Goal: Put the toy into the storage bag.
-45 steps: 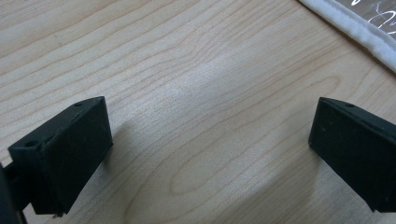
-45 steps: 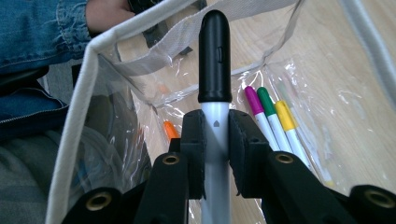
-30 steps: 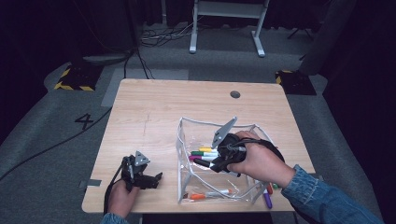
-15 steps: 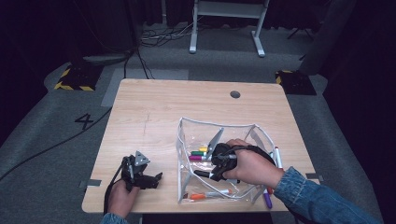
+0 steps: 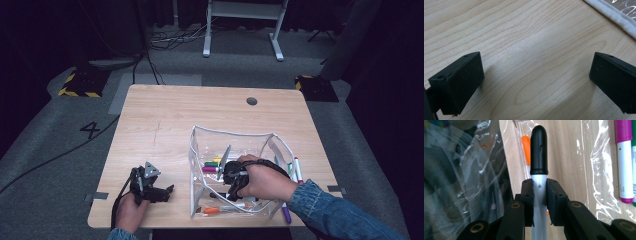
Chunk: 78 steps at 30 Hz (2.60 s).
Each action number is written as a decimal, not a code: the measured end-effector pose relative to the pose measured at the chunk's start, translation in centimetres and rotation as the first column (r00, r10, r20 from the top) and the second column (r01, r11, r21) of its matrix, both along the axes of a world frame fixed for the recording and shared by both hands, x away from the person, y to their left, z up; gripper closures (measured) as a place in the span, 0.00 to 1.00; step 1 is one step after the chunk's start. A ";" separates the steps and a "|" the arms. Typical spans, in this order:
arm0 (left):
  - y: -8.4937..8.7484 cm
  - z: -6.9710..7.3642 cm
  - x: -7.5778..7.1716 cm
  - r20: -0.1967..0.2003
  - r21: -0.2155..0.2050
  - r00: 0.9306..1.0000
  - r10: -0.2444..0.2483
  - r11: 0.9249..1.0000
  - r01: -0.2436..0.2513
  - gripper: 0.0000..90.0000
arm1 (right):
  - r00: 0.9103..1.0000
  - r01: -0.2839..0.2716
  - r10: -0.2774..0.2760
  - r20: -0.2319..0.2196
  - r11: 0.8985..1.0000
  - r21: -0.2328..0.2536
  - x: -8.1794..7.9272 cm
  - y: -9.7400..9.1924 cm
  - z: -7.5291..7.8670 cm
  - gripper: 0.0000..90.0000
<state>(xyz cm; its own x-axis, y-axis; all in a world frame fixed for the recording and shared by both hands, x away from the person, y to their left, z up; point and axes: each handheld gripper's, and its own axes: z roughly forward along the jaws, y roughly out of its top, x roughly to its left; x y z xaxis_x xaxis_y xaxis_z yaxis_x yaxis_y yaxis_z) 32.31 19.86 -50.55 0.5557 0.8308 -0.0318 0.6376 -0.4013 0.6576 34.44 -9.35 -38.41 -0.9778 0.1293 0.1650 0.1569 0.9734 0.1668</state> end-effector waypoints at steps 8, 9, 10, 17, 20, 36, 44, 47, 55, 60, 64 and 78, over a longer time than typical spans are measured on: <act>0.0 0.0 0.0 0.000 0.000 1.000 0.000 1.000 0.000 0.00 | 0.997 0.030 -0.034 0.075 0.998 0.055 0.4 -0.5 0.6 0.70; 0.0 0.0 0.0 0.000 -0.001 1.000 0.000 1.000 0.000 0.00 | 0.995 0.040 -0.047 0.093 0.996 0.074 0.4 -0.6 1.0 0.69; 0.0 0.0 0.0 0.000 0.000 1.000 0.000 1.000 0.000 0.00 | 0.992 0.052 -0.062 0.109 0.994 0.097 0.5 -0.7 1.5 0.70; 0.0 0.0 0.0 0.000 0.000 1.000 0.000 1.000 0.000 0.00 | 0.962 0.139 -0.194 0.194 0.954 0.267 0.6 -2.4 5.8 0.72; 0.0 0.0 0.0 0.001 0.000 1.000 0.000 1.000 0.000 0.00 | 0.944 0.175 -0.252 0.212 0.930 0.324 0.5 -3.6 7.7 0.70; 0.0 0.0 0.0 0.000 0.000 1.000 -0.001 1.000 0.001 0.00 | 0.825 0.413 -0.535 0.183 0.791 0.451 1.0 -14.6 10.2 0.66; 0.0 0.0 0.0 0.000 0.000 1.000 0.000 1.000 0.000 0.00 | 0.732 0.511 -0.655 0.187 0.710 0.484 1.0 -20.1 10.0 0.66; 0.0 0.0 0.0 0.000 0.000 1.000 0.000 1.000 0.000 0.00 | 0.708 0.536 -0.682 0.184 0.689 0.488 0.9 -21.5 9.3 0.65; 0.0 0.0 0.0 0.000 0.000 1.000 0.000 1.000 0.000 0.00 | 0.627 0.627 -0.755 0.191 0.635 0.452 1.5 -25.0 6.5 0.64; 0.0 0.0 0.0 0.000 0.000 1.000 -0.001 1.000 0.001 0.00 | 0.606 0.679 -0.777 0.167 0.616 0.399 2.4 -26.3 2.9 0.64; 0.0 0.0 0.0 0.000 0.000 1.000 -0.001 1.000 0.001 0.00 | 0.601 0.703 -0.783 0.162 0.614 0.359 2.9 -26.6 0.5 0.63; 0.0 0.0 0.0 0.000 0.000 1.000 -0.001 1.000 0.001 0.00 | 0.596 0.757 -0.794 0.120 0.606 0.245 4.4 -26.4 -6.7 0.66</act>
